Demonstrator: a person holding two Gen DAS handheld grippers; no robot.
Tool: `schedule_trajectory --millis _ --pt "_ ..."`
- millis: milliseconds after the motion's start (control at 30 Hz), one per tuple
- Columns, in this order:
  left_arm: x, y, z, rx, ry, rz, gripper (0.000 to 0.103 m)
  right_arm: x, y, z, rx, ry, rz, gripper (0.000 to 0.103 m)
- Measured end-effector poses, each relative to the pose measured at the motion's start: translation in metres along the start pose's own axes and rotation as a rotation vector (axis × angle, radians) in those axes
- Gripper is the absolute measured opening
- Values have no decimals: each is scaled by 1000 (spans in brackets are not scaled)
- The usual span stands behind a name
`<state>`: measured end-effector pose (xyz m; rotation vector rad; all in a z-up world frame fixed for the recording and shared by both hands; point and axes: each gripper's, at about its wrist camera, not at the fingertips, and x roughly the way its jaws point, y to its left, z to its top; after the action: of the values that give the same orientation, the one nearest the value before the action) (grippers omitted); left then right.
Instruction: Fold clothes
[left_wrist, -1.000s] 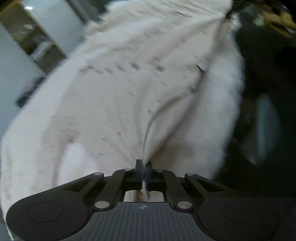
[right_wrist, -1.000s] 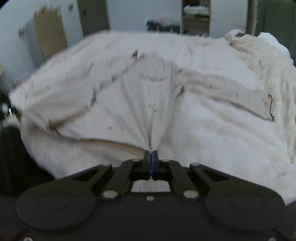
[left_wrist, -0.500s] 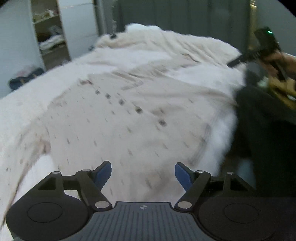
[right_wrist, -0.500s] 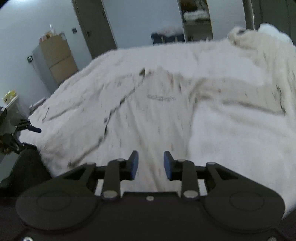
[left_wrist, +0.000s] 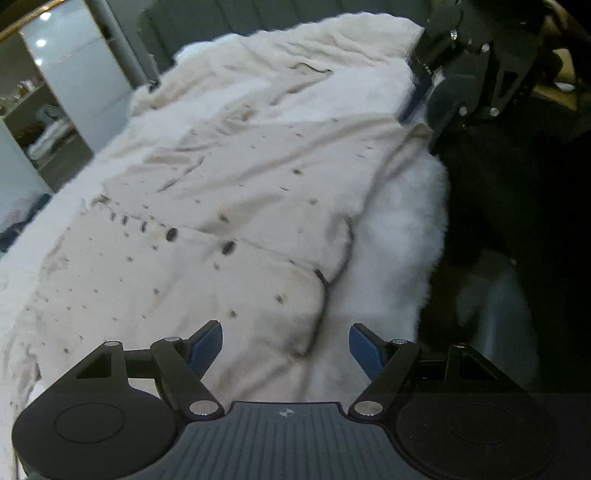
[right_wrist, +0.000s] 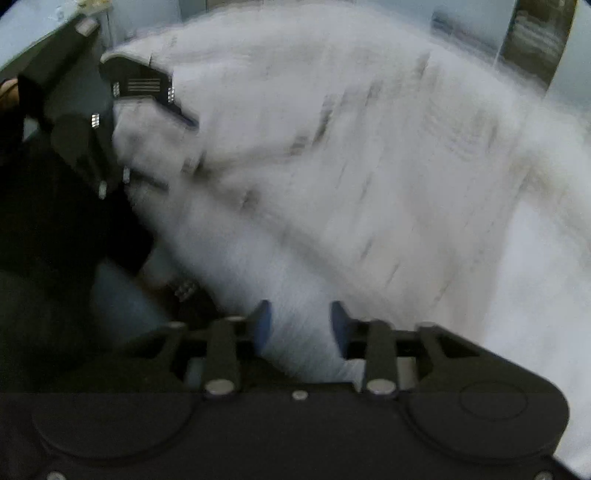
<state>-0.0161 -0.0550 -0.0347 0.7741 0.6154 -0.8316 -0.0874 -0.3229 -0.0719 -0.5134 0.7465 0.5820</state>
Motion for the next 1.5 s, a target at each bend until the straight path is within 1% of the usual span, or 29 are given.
schedule_trajectory --millis 100,167,200,233,267,300,333,367,433,467,533,567,633,667,733,867,900,967,1033,1100,1133,1167,1200,1233,1267,1333,1400,1467,1500 --pt "24 -11 -4 91 43 42 71 33 30 1 -307 -5 -77 52" --pt "30 -13 -5 118 50 66 71 56 43 -4 -412 34 -76 48" --pt "32 -14 -2 127 45 87 71 65 48 -6 -458 60 -88 44" --pt "31 -14 1 138 37 113 71 74 54 -9 -504 87 -101 21" --pt "28 -13 4 145 26 139 71 73 54 -8 -502 72 -118 11" --pt "24 -11 7 152 16 166 69 72 54 -7 -500 57 -136 10" --pt "21 -9 9 153 7 187 67 71 54 -6 -498 41 -153 4" --pt "18 -7 10 146 1 201 66 70 54 -5 -495 26 -171 2" --pt "11 -3 12 131 -11 230 58 66 55 -6 -543 -26 -269 3" --pt "9 0 13 123 -13 246 57 65 56 -8 -562 -45 -300 7" --pt "15 4 15 120 -3 272 58 69 55 -10 -583 -37 -308 17" --pt "20 3 15 123 0 267 58 74 55 -13 -599 -27 -309 28" --pt "28 1 15 128 6 257 57 87 61 -20 -639 -27 -302 37" --pt "32 -2 16 130 9 248 54 92 63 -21 -655 -20 -294 27" --pt "39 -6 17 129 22 203 5 96 64 -17 -630 1 -251 3" --pt "25 -16 19 187 10 126 5 74 61 -3 -534 -18 -136 3" --pt "16 -17 19 205 2 102 6 67 60 1 -519 -24 -115 4" --pt "5 -17 19 206 -7 47 8 45 54 2 -483 -20 38 4" --pt "-9 -14 18 185 -19 -56 18 32 54 2 -471 7 148 11" --pt "-24 -6 19 127 -56 -163 31 24 53 2 -475 5 169 13" --pt "-29 -1 20 92 -78 -201 40 20 45 6 -417 -20 162 20" --pt "-31 5 22 43 -101 -211 46 17 36 10 -359 -45 156 33" --pt "-32 14 25 -27 -134 -213 56 13 27 14 -302 -70 149 41" --pt "-34 23 29 -97 -167 -216 76 13 8 22 -176 -126 110 50" --pt "-31 32 32 -169 -195 -197 85 19 -4 28 -98 -141 64 52" --pt "-15 51 40 -292 -227 -108 89 32 -27 39 58 -169 -28 52" --pt "14 65 45 -377 -185 -46 89 52 -41 45 155 -158 -101 53" --pt "44 71 47 -429 -112 -32 89 80 -49 46 250 -75 -114 53" --pt "50 69 46 -431 -94 -39 89 85 -42 44 228 -28 -85 53"
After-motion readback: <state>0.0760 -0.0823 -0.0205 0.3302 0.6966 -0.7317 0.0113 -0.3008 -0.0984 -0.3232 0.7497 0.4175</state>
